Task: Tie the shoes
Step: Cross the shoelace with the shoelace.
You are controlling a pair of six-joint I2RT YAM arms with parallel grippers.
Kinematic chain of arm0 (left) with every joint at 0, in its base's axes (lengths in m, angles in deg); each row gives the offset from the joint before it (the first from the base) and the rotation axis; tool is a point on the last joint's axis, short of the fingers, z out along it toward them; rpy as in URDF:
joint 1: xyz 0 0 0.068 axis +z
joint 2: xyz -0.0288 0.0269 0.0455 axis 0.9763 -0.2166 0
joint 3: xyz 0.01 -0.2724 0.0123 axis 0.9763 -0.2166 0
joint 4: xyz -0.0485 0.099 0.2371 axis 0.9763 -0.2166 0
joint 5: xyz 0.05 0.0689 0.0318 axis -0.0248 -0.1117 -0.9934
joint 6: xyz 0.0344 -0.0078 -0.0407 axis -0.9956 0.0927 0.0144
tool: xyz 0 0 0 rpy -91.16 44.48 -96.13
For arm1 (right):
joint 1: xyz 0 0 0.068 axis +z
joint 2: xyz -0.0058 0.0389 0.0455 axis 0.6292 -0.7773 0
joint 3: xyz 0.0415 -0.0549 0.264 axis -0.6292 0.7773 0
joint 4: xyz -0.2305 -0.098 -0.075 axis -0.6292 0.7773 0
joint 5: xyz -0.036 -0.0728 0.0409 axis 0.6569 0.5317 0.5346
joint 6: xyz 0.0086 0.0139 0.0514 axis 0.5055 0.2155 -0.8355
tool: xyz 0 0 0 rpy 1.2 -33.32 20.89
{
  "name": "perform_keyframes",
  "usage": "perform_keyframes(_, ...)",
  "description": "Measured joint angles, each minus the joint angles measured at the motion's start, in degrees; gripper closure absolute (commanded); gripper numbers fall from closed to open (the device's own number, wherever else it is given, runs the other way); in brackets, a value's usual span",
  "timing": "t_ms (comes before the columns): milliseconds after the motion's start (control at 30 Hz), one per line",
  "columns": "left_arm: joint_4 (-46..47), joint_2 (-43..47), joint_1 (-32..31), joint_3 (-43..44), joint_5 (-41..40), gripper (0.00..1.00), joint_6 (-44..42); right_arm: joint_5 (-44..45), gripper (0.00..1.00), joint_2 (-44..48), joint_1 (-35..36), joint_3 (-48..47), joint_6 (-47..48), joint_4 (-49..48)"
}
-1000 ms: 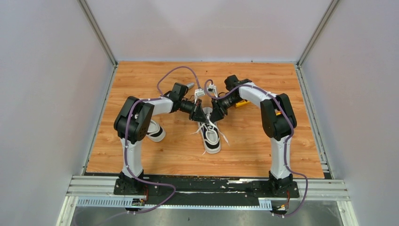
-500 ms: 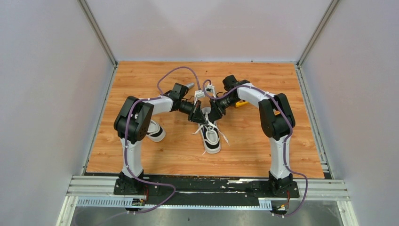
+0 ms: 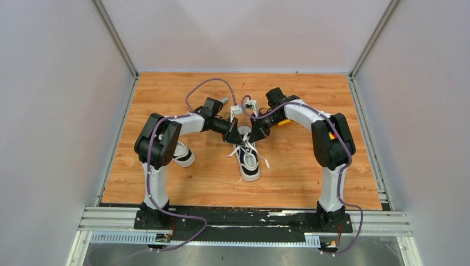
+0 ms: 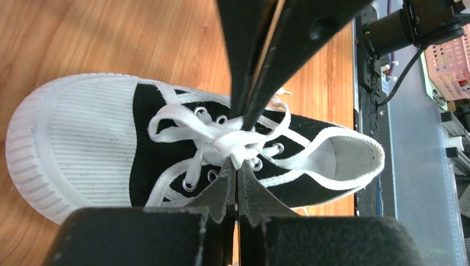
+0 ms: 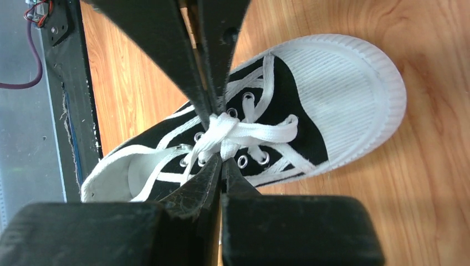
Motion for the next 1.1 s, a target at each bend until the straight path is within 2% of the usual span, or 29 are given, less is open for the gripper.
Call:
perform_keyframes(233,4.1,0.0,-0.5,0.0,-1.5,1.00,4.8,1.4,0.97,5.0,-0.3,2.5,-1.4,-0.4)
perform_keyframes(433,8.2,-0.3,-1.2,0.0,-0.8,1.00,7.3,-2.4,0.95,4.7,-1.1,3.5,-1.8,0.6)
perform_keyframes(733,7.6,-0.5,-1.2,0.0,-0.5,1.00,6.9,-9.9,0.92,0.2,-4.0,2.5,-3.6,2.4)
perform_keyframes(1100,6.3,-0.5,-1.2,0.0,-0.3,1.00,5.0,-16.3,0.92,-0.5,-4.7,1.8,-4.4,3.3)
